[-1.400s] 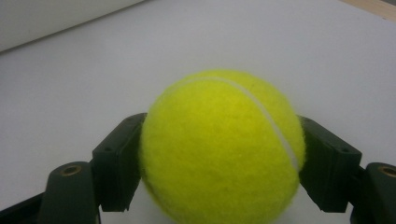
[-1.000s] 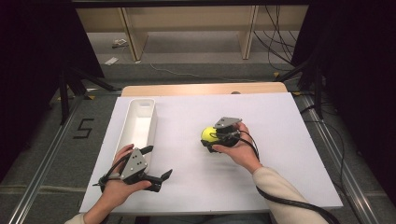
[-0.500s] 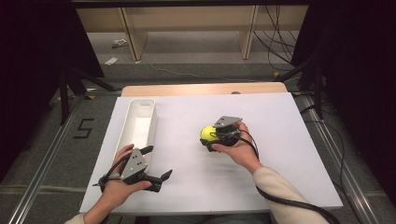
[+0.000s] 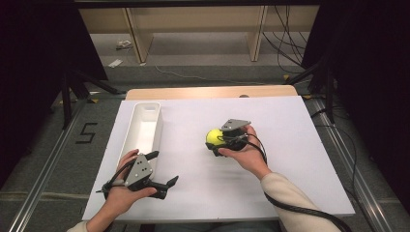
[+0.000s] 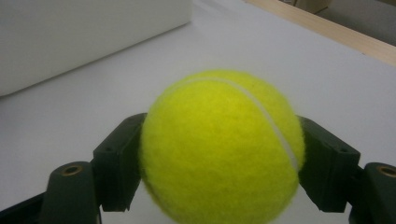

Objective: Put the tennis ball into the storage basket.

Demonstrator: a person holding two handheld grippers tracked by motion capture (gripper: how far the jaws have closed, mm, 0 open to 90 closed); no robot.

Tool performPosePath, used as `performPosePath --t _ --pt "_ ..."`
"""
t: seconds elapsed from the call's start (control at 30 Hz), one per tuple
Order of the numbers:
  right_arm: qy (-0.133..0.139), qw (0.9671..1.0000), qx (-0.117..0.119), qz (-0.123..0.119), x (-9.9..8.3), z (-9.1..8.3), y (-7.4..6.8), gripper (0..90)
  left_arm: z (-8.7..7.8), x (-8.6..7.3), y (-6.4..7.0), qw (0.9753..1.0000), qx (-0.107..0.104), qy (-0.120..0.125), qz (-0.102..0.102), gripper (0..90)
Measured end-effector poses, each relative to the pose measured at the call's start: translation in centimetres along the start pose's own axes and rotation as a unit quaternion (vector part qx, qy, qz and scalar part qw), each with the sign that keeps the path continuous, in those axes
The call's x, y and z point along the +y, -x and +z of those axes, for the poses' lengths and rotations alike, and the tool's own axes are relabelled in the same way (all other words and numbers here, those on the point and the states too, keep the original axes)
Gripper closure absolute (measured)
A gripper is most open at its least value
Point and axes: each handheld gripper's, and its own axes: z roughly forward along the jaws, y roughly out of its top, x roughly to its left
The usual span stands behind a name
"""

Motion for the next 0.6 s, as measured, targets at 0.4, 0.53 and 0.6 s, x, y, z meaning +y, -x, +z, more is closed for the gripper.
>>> performPosePath --t 0.4,0.53,0.6 --pt "0.009 0.9999 0.007 0.002 0.47 -0.10 -0.39 25.9 0.01 0.00 0.03 1.0000 -0.001 0.000 0.000 0.0" --pt "0.011 0.9999 0.007 0.000 0.60 -0.14 -0.47 25.9 0.03 0.00 0.04 1.0000 -0.001 0.001 0.000 0.0" --pt "0.011 0.9999 0.008 0.002 0.63 -0.15 -0.53 25.9 0.03 0.00 0.05 1.0000 -0.001 0.001 0.001 0.0"
